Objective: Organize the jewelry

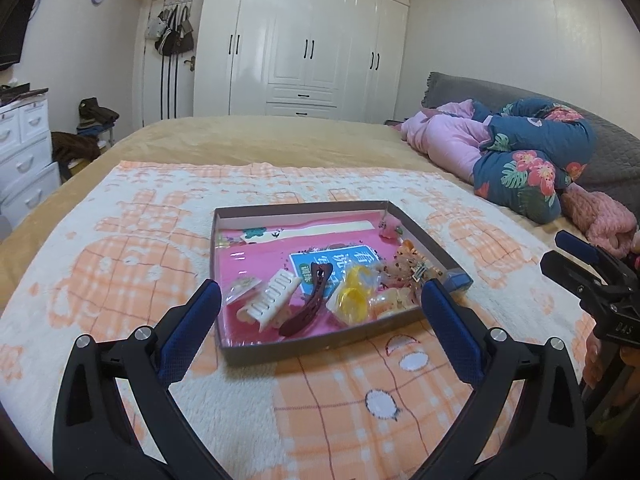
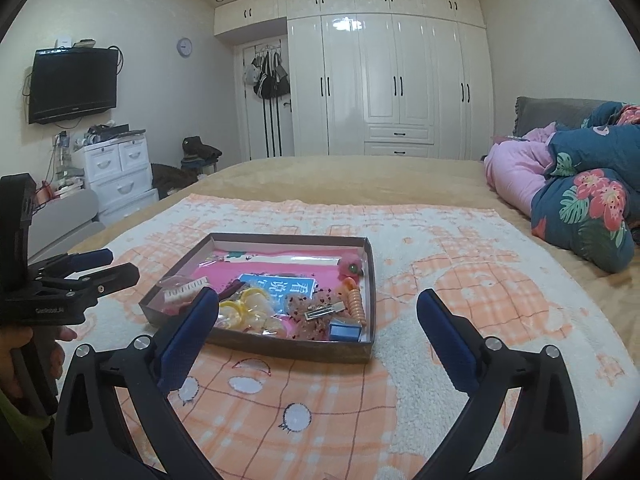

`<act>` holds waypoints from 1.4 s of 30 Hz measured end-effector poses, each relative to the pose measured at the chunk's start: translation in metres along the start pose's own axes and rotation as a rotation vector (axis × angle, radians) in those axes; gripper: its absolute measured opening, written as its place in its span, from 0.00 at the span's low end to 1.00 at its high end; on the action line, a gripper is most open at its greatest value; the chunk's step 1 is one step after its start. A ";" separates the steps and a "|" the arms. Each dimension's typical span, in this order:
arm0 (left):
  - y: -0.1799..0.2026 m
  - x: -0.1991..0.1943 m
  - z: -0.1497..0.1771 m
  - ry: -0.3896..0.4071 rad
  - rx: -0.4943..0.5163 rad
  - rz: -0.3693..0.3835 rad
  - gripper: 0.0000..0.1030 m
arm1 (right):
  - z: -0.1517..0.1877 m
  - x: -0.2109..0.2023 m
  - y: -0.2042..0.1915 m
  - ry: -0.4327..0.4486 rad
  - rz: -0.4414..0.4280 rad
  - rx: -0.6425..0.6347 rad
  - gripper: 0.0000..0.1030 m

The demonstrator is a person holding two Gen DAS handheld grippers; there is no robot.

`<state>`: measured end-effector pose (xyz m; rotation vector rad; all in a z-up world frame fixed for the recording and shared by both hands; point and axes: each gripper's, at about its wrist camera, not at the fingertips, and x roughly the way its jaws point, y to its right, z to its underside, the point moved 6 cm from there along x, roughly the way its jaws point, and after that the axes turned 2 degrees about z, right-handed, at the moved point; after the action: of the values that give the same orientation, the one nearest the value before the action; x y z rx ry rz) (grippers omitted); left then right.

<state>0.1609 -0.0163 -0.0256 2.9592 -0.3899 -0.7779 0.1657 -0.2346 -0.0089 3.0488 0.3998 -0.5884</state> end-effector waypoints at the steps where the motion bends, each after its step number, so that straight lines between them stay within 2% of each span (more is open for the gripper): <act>1: 0.000 -0.003 0.002 -0.002 0.000 -0.006 0.89 | 0.001 -0.001 0.000 0.003 0.002 -0.001 0.94; 15: 0.004 -0.033 0.024 0.033 0.003 -0.030 0.89 | 0.016 -0.029 -0.005 0.040 0.019 -0.003 0.94; 23: -0.003 -0.035 0.041 0.027 -0.009 -0.175 0.89 | 0.024 -0.043 -0.003 0.098 0.053 -0.013 0.94; 27: -0.001 -0.039 0.048 0.040 -0.010 -0.160 0.89 | 0.026 -0.050 -0.005 0.133 0.067 -0.027 0.94; 33: 0.004 -0.045 0.049 0.087 -0.017 -0.119 0.89 | 0.035 -0.051 -0.008 0.146 0.057 -0.023 0.94; 42: 0.012 -0.047 0.049 0.108 0.005 -0.105 0.89 | 0.038 -0.052 -0.014 0.159 0.056 -0.035 0.94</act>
<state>0.0947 -0.0151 -0.0447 3.0301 -0.2327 -0.6224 0.1015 -0.2365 -0.0242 3.0715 0.3217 -0.3339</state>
